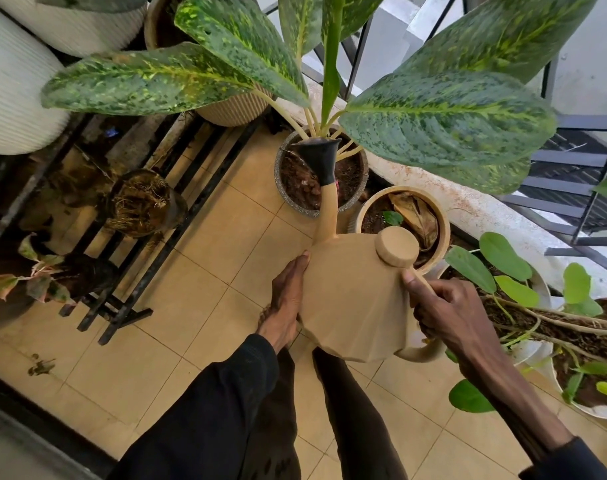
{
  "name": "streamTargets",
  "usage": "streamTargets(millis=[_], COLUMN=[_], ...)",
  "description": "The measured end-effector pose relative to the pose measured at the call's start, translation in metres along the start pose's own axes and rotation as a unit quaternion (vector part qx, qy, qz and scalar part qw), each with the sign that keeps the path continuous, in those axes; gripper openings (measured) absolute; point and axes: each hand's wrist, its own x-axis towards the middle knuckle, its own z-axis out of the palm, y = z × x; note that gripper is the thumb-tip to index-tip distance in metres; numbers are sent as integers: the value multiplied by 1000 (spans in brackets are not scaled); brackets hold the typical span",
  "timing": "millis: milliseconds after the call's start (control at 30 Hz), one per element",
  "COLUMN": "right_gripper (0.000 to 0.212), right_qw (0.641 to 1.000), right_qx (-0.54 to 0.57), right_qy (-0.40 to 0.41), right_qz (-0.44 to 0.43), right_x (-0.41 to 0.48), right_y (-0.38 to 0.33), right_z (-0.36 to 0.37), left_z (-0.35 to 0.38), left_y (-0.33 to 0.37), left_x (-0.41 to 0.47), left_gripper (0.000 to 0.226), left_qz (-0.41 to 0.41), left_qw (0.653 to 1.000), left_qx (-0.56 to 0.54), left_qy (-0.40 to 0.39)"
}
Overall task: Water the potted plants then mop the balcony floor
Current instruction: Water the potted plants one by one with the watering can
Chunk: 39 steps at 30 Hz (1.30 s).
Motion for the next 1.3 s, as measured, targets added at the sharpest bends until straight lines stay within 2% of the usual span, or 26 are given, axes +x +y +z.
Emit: streamTargets(millis=[133, 400, 733, 933, 1000, 1033, 1133, 1233, 1300], right_gripper=[41, 41, 56, 51, 49, 55, 53, 43, 44], right_qw=[1000, 998, 993, 989, 988, 988, 990, 992, 992], right_qx=[5, -14, 19, 55, 49, 50, 49, 54, 61], right_qy=[4, 18, 48, 96, 106, 103, 104, 101, 106], right_qz=[-14, -52, -103, -98, -99, -99, -82, -58, -37], right_x=[-8, -33, -92, -123, -129, -132, -134, -140, -141], right_y=[-3, -26, -84, -117, -128, -136, -158, -192, -213], right_z=[-5, -25, -56, -56, -53, -50, -39, -23, -7], left_z=[0, 3, 6, -10, -19, -25, -40, -64, -81], left_y=[10, 38, 89, 125, 138, 146, 176, 197, 224], left_x=[-12, -57, -156, -210, -221, -225, -234, -223, -227], left_gripper=[33, 32, 28, 27, 20, 16, 32, 27, 33], left_qz=[30, 50, 64, 76, 87, 107, 138, 132, 122], left_qw=[999, 999, 997, 996, 996, 994, 990, 991, 992], left_qx=[-9, -9, -32, -40, -30, -21, -10, 13, 24], left_qy=[0, 4, 24, 1, 2, -11, -34, -32, -35])
